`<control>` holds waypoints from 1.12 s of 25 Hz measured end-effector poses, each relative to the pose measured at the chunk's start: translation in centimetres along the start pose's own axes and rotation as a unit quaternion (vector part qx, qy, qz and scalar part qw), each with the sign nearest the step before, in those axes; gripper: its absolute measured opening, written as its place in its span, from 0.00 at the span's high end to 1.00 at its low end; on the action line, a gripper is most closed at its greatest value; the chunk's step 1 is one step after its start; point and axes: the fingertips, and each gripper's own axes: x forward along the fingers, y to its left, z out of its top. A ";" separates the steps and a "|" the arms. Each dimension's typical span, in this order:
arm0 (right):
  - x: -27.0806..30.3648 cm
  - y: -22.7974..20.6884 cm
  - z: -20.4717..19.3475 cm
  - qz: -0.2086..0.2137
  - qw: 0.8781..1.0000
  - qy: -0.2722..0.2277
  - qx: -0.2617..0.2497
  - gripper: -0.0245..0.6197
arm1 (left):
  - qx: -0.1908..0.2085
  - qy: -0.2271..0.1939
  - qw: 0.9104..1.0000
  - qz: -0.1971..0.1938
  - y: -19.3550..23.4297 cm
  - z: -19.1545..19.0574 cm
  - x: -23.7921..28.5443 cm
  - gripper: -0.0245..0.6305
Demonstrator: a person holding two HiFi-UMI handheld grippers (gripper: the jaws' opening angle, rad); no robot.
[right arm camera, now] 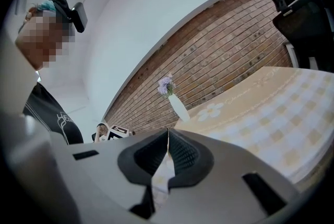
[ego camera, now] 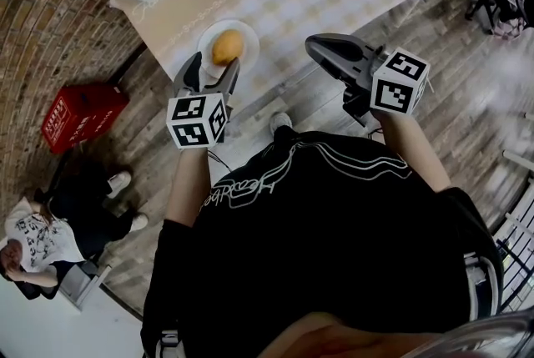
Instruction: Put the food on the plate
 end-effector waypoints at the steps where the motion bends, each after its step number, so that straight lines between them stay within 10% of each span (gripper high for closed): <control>1: -0.1 0.2 0.2 0.003 1.000 -0.003 -0.002 0.97 | -0.008 -0.010 1.000 0.000 -0.3 0.7 -0.8 0.47; 7: -1.4 2.3 0.5 0.027 1.000 -0.012 -0.009 0.97 | -0.064 -0.073 0.995 -0.010 -2.8 4.7 -5.8 0.50; 17: -4.8 5.6 0.9 0.073 0.996 -0.013 -0.042 0.97 | -0.088 -0.126 0.983 -0.104 -12.0 9.0 -11.6 0.83; 28: -5.2 8.6 0.2 0.091 0.994 -0.018 -0.065 0.97 | -0.069 -0.123 0.985 -0.099 -14.5 7.8 -13.9 0.94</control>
